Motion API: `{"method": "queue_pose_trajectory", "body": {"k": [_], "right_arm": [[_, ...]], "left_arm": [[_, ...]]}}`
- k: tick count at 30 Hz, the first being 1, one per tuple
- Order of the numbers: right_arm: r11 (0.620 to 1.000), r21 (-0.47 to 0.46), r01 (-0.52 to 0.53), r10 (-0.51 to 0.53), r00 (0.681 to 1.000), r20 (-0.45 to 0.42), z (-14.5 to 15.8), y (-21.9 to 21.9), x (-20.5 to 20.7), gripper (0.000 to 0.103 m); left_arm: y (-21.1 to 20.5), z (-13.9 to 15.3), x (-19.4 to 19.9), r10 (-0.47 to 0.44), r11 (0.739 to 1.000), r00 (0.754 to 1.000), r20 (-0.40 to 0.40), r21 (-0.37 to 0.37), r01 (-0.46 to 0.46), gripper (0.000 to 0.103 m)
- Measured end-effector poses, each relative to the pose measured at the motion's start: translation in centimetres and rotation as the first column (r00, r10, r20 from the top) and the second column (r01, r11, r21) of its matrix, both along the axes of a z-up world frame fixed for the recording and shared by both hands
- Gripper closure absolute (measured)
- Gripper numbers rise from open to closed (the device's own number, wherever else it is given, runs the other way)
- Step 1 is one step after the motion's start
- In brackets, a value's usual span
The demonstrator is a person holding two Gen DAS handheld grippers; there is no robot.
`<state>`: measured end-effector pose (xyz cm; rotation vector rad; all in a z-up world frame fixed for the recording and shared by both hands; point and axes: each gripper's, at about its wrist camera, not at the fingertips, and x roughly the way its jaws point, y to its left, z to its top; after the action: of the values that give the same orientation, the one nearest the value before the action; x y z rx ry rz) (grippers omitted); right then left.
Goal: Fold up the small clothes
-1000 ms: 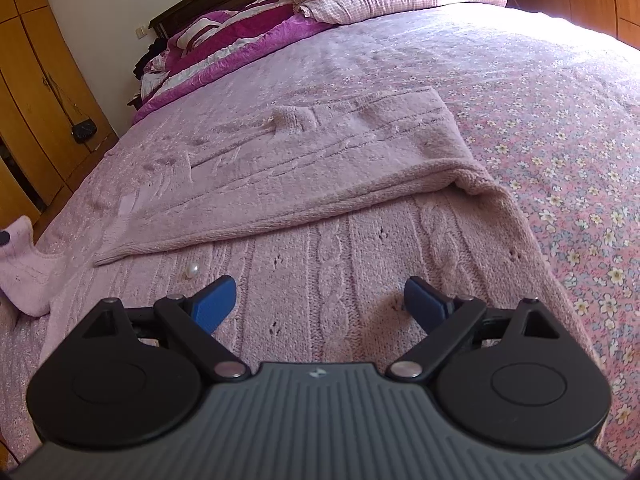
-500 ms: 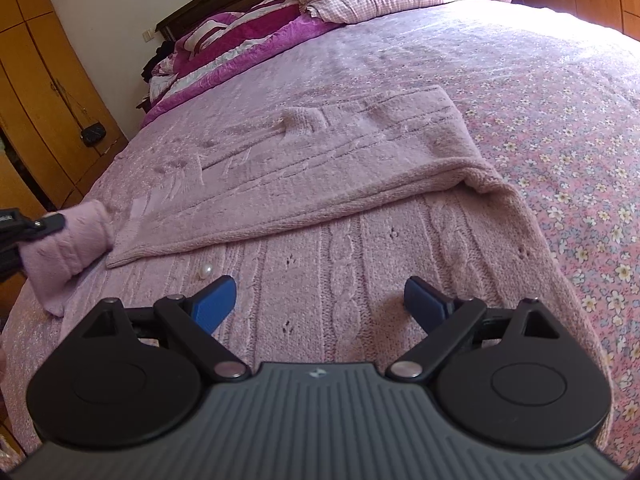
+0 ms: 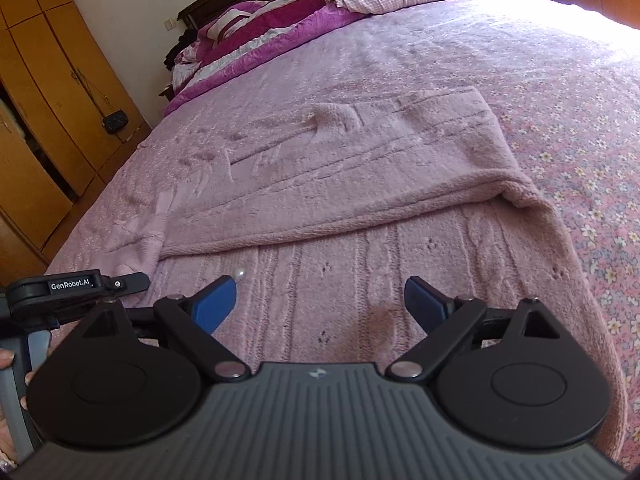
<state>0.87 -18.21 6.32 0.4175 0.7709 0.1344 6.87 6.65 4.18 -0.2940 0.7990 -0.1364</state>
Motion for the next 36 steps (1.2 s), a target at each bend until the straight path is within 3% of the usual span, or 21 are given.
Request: {"method": "queue_pose_trajectory", "body": {"k": [1, 4, 15, 24, 33, 36], "right_arm": [[1.000, 0.003, -0.009, 0.009, 1.000, -0.002, 0.0, 0.2, 0.1, 0.008], [0.999, 0.013, -0.034, 0.034, 0.999, -0.012, 0.1, 0.8, 0.4, 0.008], [0.992, 0.087, -0.091, 0.095, 0.994, -0.047, 0.3, 2.6, 1.3, 0.008], [0.979, 0.126, -0.161, 0.172, 0.981, -0.085, 0.7, 5.6, 2.8, 0.008], [0.931, 0.243, -0.273, 0.312, 0.940, -0.139, 1.2, 10.2, 6.4, 0.008], [0.921, 0.228, -0.316, 0.356, 0.921, -0.159, 1.4, 12.2, 7.8, 0.008]], "left_arm": [[-0.1, 0.3, -0.2, -0.005, 1.000, 1.000, 0.000, 0.012, 0.005, 0.051], [-0.1, 1.1, -0.8, -0.018, 0.999, 1.000, -0.008, 0.050, 0.018, 0.048], [2.3, 2.2, -3.5, 0.043, 0.993, 0.998, -0.038, 0.107, -0.039, 0.047], [5.6, 2.3, -4.0, 0.118, 0.988, 0.993, -0.028, 0.100, -0.115, 0.047], [7.7, 1.3, -4.4, 0.162, 0.984, 0.985, -0.054, 0.085, -0.157, 0.047], [8.0, 0.9, -4.5, 0.162, 0.984, 0.985, -0.062, 0.087, -0.156, 0.047]]}}
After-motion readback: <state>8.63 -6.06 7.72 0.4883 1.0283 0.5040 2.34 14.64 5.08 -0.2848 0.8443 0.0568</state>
